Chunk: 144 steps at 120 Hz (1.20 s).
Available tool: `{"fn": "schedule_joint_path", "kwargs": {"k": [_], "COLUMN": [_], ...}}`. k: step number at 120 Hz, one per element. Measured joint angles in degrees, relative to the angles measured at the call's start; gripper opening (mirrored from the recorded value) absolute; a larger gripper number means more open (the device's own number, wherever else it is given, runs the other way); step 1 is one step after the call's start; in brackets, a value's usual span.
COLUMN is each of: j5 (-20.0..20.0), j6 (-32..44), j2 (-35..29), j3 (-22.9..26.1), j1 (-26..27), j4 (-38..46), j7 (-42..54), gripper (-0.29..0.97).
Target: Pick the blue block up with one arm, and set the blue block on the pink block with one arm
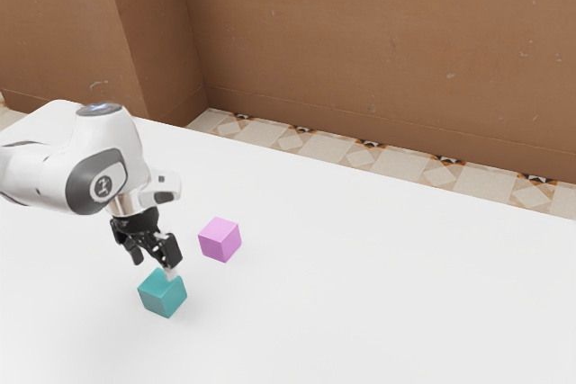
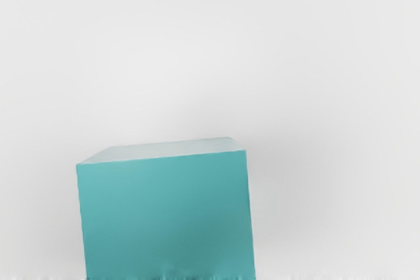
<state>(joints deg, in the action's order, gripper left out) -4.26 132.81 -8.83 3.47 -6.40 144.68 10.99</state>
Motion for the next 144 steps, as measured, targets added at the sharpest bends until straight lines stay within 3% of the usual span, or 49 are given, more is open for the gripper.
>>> {"fn": "schedule_joint_path", "kwargs": {"k": [24,110,144], "j5": [-0.1,-0.7,-2.6], "j6": [1.1,7.7,9.1], "j2": [-0.3,7.4,11.6], "j3": [0.6,-1.3,-1.4], "j1": [0.6,-0.5,-0.3], "j4": [3.9,0.3,-1.6], "j7": [1.3,3.6,4.0], "gripper": [0.64,0.65,0.63]}}
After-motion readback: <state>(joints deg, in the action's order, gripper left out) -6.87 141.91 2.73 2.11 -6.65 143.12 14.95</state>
